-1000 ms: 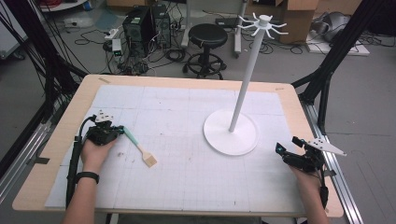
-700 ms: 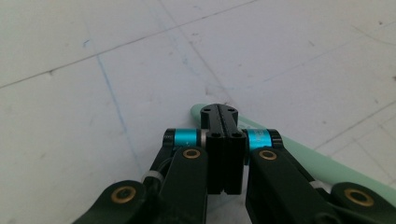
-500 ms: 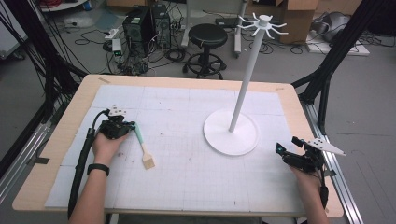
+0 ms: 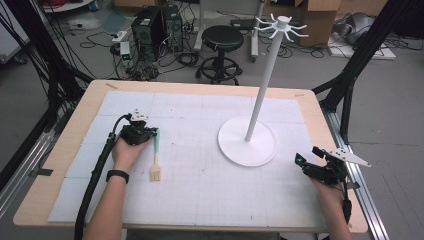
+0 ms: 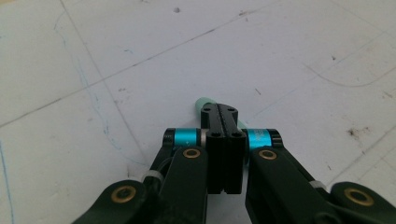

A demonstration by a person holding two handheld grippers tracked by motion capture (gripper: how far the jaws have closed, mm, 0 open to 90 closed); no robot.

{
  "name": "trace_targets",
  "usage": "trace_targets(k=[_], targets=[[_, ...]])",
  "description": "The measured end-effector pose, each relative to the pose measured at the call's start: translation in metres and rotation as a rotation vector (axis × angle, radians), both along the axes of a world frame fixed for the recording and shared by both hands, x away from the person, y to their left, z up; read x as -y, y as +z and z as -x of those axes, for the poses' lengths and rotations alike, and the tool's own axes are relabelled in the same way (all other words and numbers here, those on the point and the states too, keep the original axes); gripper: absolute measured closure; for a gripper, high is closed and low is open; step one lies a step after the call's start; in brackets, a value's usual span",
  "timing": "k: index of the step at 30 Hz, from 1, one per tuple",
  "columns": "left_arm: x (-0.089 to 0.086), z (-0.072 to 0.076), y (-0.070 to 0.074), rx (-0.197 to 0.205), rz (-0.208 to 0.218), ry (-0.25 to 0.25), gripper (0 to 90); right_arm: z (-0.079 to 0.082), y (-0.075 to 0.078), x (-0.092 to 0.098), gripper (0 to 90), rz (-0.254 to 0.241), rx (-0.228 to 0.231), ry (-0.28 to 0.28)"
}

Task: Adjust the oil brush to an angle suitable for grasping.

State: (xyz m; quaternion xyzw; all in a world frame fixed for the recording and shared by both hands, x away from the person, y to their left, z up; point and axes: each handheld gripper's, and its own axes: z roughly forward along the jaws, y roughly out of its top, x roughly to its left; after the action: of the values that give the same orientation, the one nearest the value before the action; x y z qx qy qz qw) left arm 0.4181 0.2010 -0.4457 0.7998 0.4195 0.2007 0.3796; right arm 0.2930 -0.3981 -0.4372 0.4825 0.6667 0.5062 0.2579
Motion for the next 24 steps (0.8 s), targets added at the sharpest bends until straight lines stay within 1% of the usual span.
trace_targets(k=[2, 4, 5, 6, 7, 8, 9, 11, 13, 14, 15, 16, 21, 22, 23, 24], targets=[[0.002, -0.001, 0.000, 0.000, 0.004, -0.014, 90.0, 0.000, 0.000, 0.000, 17.1, -0.001, 0.000, 0.000], [0.006, -0.002, 0.001, -0.007, -0.004, -0.021, 90.0, -0.001, -0.001, -0.001, 17.4, 0.002, -0.007, 0.003], [0.008, -0.002, 0.001, -0.010, 0.002, -0.029, 90.0, -0.001, -0.001, -0.001, 17.4, 0.002, -0.007, 0.003], [0.012, -0.003, 0.001, -0.012, 0.003, -0.036, 89.9, 0.000, 0.000, -0.001, 17.5, 0.002, -0.006, 0.004], [0.016, -0.004, 0.002, -0.011, -0.011, -0.049, 89.9, 0.000, 0.000, -0.001, 17.5, 0.002, -0.006, 0.004], [0.024, -0.004, 0.002, -0.010, -0.014, -0.066, 90.0, 0.000, 0.000, -0.001, 17.7, 0.000, -0.008, 0.004], [0.024, -0.004, 0.002, -0.010, -0.014, -0.066, 90.0, 0.000, 0.000, -0.001, 17.7, 0.000, -0.008, 0.004], [0.030, -0.004, 0.002, -0.007, -0.018, -0.085, 90.0, 0.000, 0.000, -0.001, 17.8, -0.003, -0.010, 0.004], [0.035, -0.004, 0.001, -0.006, -0.005, -0.096, 89.9, -0.001, -0.001, 0.000, 17.9, 0.000, -0.010, 0.007], [0.037, -0.004, 0.001, -0.006, -0.006, -0.100, 89.9, -0.001, -0.001, 0.000, 17.9, 0.000, -0.010, 0.007], [0.040, -0.003, 0.001, -0.008, -0.005, -0.117, 89.9, -0.001, -0.001, -0.001, 17.9, -0.002, -0.015, 0.009], [0.040, -0.003, 0.001, -0.008, -0.005, -0.117, 90.0, -0.001, -0.001, -0.001, 17.9, -0.002, -0.015, 0.009], [0.054, 0.001, 0.000, -0.003, -0.013, -0.161, 90.0, -0.001, -0.001, -0.001, 18.1, 0.000, -0.013, 0.011], [0.054, 0.001, 0.000, -0.003, -0.013, -0.161, 90.0, -0.001, -0.001, -0.001, 18.1, 0.000, -0.013, 0.011], [0.056, 0.001, 0.000, -0.006, -0.016, -0.172, 90.0, -0.001, -0.001, -0.001, 18.1, -0.003, -0.017, 0.012], [0.063, 0.002, 0.001, -0.007, -0.020, -0.195, 89.9, -0.001, -0.001, -0.001, 18.3, -0.001, -0.016, 0.011]])
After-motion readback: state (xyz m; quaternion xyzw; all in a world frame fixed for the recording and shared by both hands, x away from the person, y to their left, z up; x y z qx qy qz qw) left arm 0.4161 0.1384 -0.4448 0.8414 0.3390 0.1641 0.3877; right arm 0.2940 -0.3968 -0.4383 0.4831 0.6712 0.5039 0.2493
